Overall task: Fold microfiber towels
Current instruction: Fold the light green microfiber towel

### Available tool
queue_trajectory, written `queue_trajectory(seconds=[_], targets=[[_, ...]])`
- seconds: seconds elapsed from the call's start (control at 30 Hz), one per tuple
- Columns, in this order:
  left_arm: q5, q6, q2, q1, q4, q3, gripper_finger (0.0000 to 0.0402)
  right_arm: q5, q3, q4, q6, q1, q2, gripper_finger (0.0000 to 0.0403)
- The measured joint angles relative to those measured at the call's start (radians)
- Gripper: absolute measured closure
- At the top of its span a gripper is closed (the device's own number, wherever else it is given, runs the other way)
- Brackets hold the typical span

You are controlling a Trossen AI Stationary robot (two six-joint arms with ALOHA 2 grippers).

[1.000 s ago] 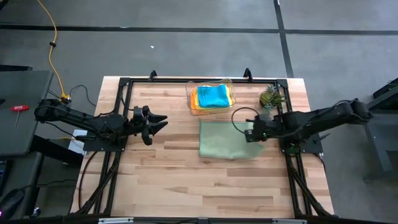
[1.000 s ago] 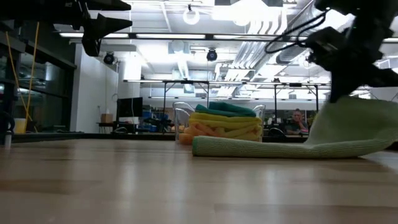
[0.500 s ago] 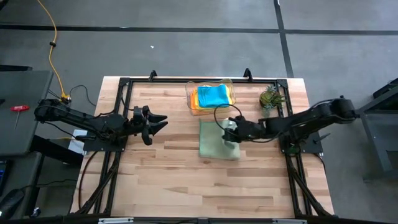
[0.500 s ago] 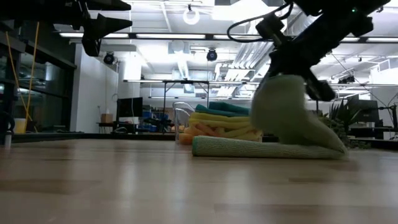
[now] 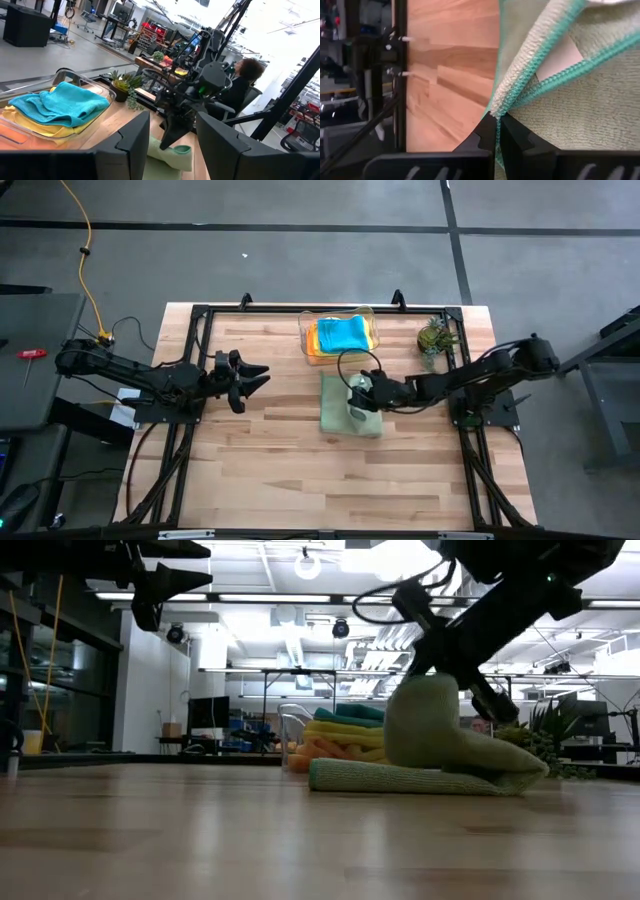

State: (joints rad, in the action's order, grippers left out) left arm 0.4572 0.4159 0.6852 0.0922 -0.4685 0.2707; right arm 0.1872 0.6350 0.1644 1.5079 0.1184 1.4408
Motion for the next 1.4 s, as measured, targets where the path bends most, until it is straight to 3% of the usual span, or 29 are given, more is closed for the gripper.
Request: queue_trajectory(seconds=[0.5, 0.63, 1.0, 1.17, 1.4], targets=[[0.001, 0.000, 0.000, 0.000, 0.001, 0.000, 0.0250, 0.046, 0.000, 0.138, 0.040, 0.000, 0.091, 0.0399], [0.003, 0.000, 0.000, 0.000, 0.001, 0.000, 0.0250, 0.069, 0.000, 0.156, 0.040, -0.001, 0.101, 0.0368], [0.014, 0.000, 0.000, 0.000, 0.001, 0.000, 0.0250, 0.079, 0.000, 0.228, 0.003, -0.001, 0.100, 0.0230], [0.027, 0.000, 0.000, 0.000, 0.001, 0.000, 0.0250, 0.082, 0.000, 0.297, -0.148, -0.028, 0.050, 0.0215], [0.026, 0.010, 0.000, 0.000, -0.003, 0.000, 0.0250, -0.014, 0.014, 0.187, -0.293, -0.043, -0.036, 0.0215]])
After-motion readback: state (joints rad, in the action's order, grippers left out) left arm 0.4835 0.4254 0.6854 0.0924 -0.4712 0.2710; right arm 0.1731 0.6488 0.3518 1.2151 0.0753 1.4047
